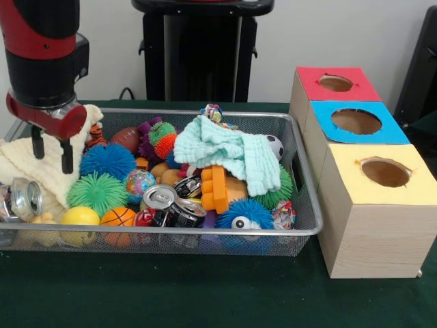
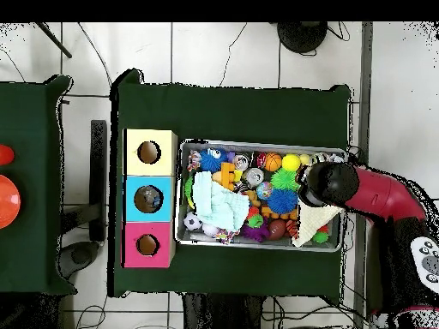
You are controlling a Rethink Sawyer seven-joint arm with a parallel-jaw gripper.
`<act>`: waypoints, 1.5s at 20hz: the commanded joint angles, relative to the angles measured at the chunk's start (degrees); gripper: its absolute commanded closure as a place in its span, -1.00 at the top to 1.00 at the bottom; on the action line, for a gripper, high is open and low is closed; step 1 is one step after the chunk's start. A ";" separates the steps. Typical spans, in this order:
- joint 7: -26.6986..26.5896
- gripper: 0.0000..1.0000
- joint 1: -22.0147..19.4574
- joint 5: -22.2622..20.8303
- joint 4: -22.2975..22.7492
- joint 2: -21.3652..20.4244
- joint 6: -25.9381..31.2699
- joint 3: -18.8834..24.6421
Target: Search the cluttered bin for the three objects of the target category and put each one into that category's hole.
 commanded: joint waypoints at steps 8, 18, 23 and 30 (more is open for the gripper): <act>-0.72 1.00 2.37 -2.90 -9.37 8.35 3.35 -0.26; -4.35 1.00 1.34 -1.50 -11.15 9.00 11.11 -0.91; -4.76 1.00 1.93 -2.59 -8.13 4.89 13.52 -3.37; -11.42 1.00 -0.35 -1.39 -2.79 -0.54 22.21 -2.88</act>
